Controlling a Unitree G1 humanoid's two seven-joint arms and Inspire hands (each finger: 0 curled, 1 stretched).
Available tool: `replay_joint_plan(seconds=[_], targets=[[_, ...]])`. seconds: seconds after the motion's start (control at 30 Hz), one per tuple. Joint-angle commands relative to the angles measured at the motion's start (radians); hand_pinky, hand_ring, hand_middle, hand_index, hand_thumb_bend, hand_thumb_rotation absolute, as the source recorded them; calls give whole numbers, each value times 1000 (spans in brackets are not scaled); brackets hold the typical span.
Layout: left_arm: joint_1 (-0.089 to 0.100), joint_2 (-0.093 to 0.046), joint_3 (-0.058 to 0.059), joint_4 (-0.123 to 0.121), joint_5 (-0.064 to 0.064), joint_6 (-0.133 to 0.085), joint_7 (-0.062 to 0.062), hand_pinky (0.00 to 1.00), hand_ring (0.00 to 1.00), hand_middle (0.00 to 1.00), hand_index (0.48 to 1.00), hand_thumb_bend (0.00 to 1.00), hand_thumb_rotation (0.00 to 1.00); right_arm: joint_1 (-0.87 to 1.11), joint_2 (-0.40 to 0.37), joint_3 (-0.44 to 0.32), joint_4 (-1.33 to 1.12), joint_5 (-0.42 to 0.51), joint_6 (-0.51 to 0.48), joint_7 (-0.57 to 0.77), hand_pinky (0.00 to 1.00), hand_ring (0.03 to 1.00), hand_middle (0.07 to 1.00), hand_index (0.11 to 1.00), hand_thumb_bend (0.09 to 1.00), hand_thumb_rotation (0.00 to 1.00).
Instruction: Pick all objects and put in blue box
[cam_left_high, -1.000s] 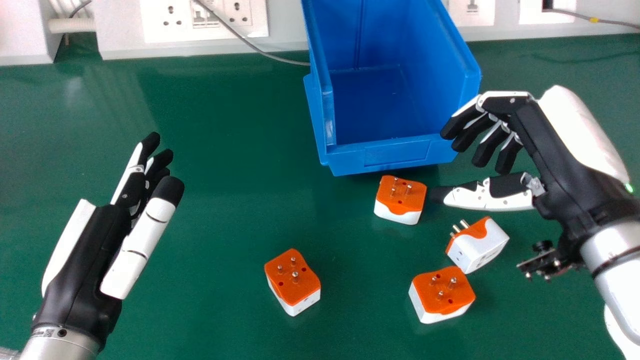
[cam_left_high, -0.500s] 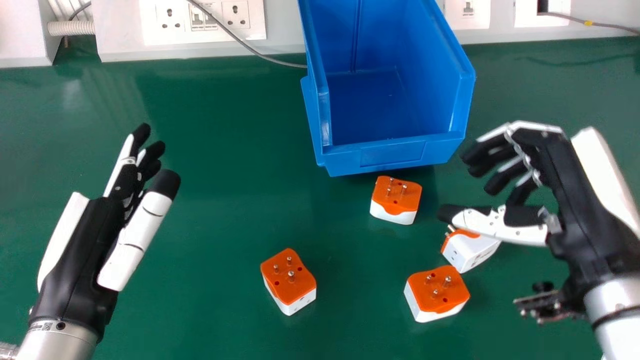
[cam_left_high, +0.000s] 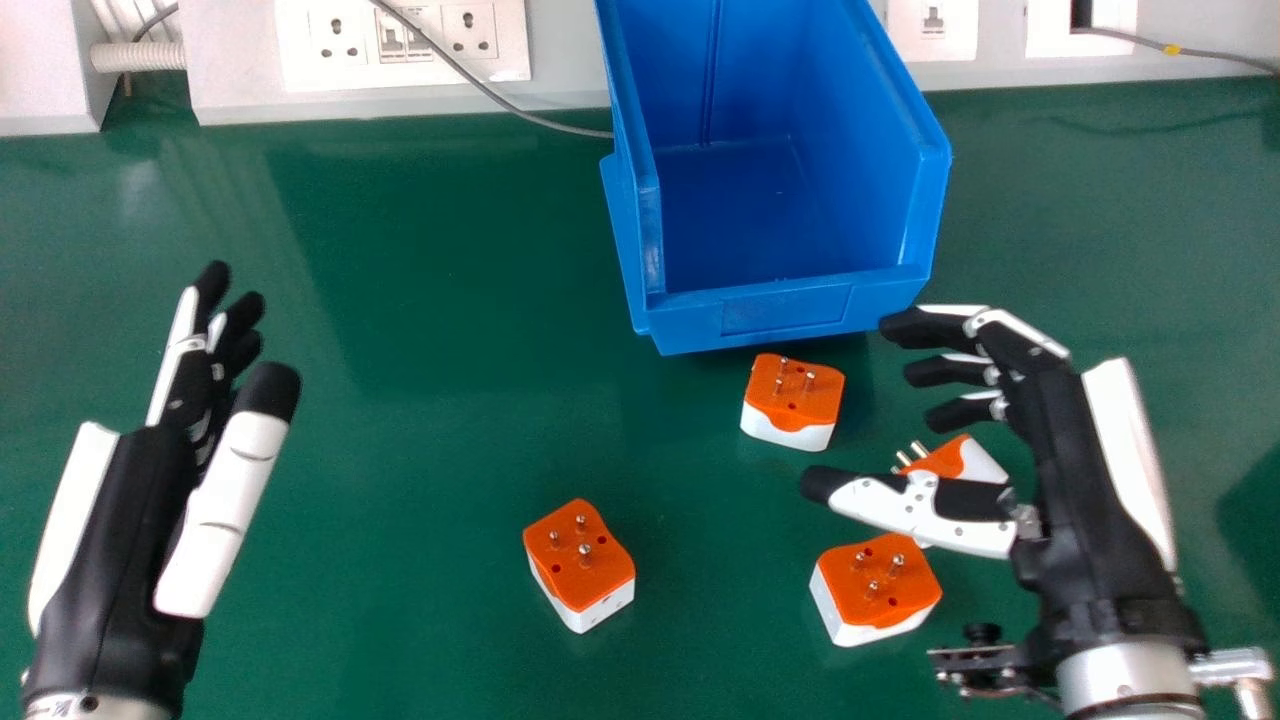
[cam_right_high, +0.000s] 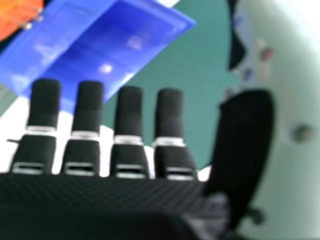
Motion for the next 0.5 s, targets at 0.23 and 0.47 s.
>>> replay_joint_plan(seconds=[0.23, 0.47], targets=[[81, -59, 14, -52, 50, -103, 66, 935, 962, 961, 979, 718, 957, -82, -22, 3, 164, 108, -215, 25, 627, 753, 819, 762, 720, 117], [107, -98, -14, -53, 43, -117, 77, 918, 953, 952, 974, 752, 946, -91, -47, -8, 194, 138, -244, 63, 688, 821, 885, 826, 705, 175]])
